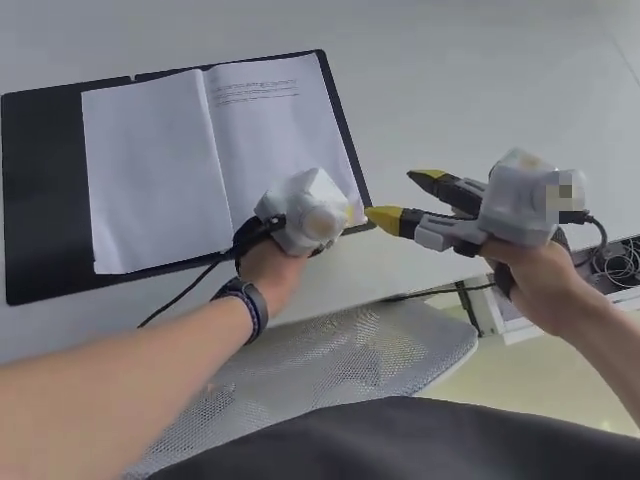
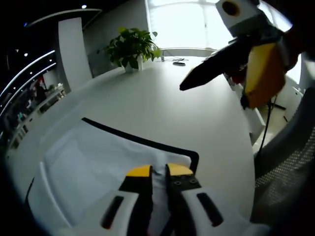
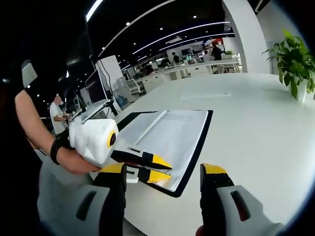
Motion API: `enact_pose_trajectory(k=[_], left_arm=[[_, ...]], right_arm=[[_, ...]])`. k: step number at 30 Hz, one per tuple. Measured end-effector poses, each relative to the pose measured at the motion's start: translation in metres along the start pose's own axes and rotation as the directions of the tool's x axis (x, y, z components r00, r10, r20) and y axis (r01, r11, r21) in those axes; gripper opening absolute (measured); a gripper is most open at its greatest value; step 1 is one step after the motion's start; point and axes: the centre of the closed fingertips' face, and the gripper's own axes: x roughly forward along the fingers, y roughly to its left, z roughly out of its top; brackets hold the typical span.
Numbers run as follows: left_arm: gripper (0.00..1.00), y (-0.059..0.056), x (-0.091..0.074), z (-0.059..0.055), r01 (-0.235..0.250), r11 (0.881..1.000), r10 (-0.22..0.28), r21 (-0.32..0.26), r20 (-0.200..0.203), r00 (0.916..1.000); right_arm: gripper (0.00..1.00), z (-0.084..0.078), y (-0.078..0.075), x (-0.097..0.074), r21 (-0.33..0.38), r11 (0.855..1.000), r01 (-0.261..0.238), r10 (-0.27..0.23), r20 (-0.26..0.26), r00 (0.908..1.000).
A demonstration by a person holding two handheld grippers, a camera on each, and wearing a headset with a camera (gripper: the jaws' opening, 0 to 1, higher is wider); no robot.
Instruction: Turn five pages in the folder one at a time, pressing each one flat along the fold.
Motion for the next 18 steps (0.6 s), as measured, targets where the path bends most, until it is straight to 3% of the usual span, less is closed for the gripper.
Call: enact_pose_trajectory(k=[5, 8, 12, 15, 18], left_arm=[[0.00, 0.0101, 0.0001, -0.0002, -0.035, 0.999, 0.035, 0.027, -0.012, 0.9993], [0.00, 0.0054, 0.0010, 0.0000, -0.018, 0.998, 0.019, 0.062, -0.010, 0.9998], [0.00, 0.0059, -0.0001, 0.0012, -0.031, 0.999, 0.032, 0.045, -0.015, 0.9994], [0.00, 0.0070, -0.0010, 0.0016, -0.004, 0.999, 0.005, 0.043, -0.010, 0.9999], [0.00, 0.0066, -0.0086, -0.0025, -0.019, 0.999, 0.017, -0.046, -0.047, 0.9988]], right_arm=[[0.59, 0.0005, 0.0016, 0.0030, -0.007, 1.000, -0.013, 0.013, -0.006, 0.9999], [0.59, 0.0020, 0.0013, 0.0032, -0.006, 1.000, -0.016, 0.016, -0.001, 0.9999], [0.58, 0.0014, 0.0004, 0.0030, -0.002, 1.000, -0.017, 0.017, -0.003, 0.9999], [0.58, 0.0019, -0.0008, 0.0023, 0.002, 1.000, -0.015, 0.015, 0.000, 0.9999], [0.58, 0.0022, -0.0027, 0.0009, 0.010, 1.000, -0.010, 0.010, 0.006, 0.9999]])
